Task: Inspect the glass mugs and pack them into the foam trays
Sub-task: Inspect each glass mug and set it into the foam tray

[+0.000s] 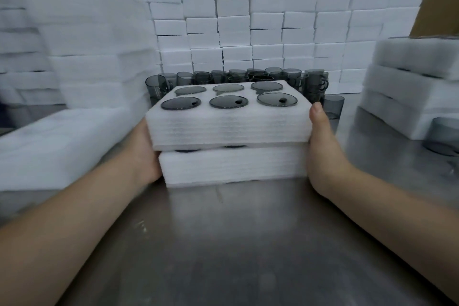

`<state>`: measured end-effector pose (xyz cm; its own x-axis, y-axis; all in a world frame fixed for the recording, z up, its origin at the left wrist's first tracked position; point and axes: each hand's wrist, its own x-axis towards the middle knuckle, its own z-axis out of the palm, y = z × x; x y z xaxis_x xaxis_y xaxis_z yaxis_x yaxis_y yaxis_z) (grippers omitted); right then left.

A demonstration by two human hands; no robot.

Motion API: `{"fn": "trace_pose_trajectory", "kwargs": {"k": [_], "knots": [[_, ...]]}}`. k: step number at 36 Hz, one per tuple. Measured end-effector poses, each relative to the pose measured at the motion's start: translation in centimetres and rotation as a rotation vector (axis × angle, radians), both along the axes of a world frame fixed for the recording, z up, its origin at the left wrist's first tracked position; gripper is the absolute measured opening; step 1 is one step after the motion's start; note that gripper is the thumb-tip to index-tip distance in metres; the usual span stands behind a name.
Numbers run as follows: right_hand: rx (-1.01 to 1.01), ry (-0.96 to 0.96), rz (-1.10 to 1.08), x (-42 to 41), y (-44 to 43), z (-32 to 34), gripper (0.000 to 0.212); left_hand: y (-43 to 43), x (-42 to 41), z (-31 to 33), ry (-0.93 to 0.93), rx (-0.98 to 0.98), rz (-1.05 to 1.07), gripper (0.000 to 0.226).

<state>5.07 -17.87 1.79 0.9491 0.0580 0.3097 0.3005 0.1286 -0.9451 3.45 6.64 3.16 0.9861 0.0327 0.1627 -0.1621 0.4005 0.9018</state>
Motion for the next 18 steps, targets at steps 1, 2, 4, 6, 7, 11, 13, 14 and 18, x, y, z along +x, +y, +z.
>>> {"fn": "trace_pose_trajectory", "kwargs": {"k": [1, 2, 4, 6, 7, 11, 13, 14, 18], "knots": [[-0.013, 0.001, -0.012, 0.1, 0.0, -0.1, 0.04, 0.1, 0.0, -0.1, 0.002, -0.007, -0.003, 0.027], [-0.034, -0.001, -0.025, 0.2, 0.0, -0.2, 0.032, 0.1, -0.1, -0.3, 0.008, -0.02, -0.008, 0.03], [-0.034, 0.013, -0.032, 0.3, -0.1, -0.1, 0.027, 0.1, -0.1, -0.3, 0.022, -0.036, -0.002, 0.031], [-0.013, 0.032, -0.017, 0.4, -0.1, -0.1, 0.032, 0.1, -0.2, -0.3, 0.027, -0.044, -0.003, 0.03], [-0.01, 0.035, -0.013, 0.5, -0.2, -0.1, 0.033, 0.0, -0.2, -0.3, 0.02, -0.047, -0.008, 0.031], [0.019, 0.03, -0.004, 1.0, -0.4, 0.1, 0.036, -0.5, -0.6, 0.4, -0.039, -0.032, -0.065, 0.024], [0.054, 0.031, 0.021, 0.9, -0.4, 0.2, 0.031, -0.4, -0.6, 0.6, -0.039, -0.025, -0.073, 0.027], [0.067, 0.026, 0.049, 0.9, -0.4, 0.3, 0.03, -0.3, -0.6, 0.7, -0.036, -0.031, -0.066, 0.03], [0.103, 0.066, 0.092, 1.1, -0.5, 0.2, 0.039, -0.5, -0.8, 0.5, -0.048, -0.056, -0.053, 0.033]]}}
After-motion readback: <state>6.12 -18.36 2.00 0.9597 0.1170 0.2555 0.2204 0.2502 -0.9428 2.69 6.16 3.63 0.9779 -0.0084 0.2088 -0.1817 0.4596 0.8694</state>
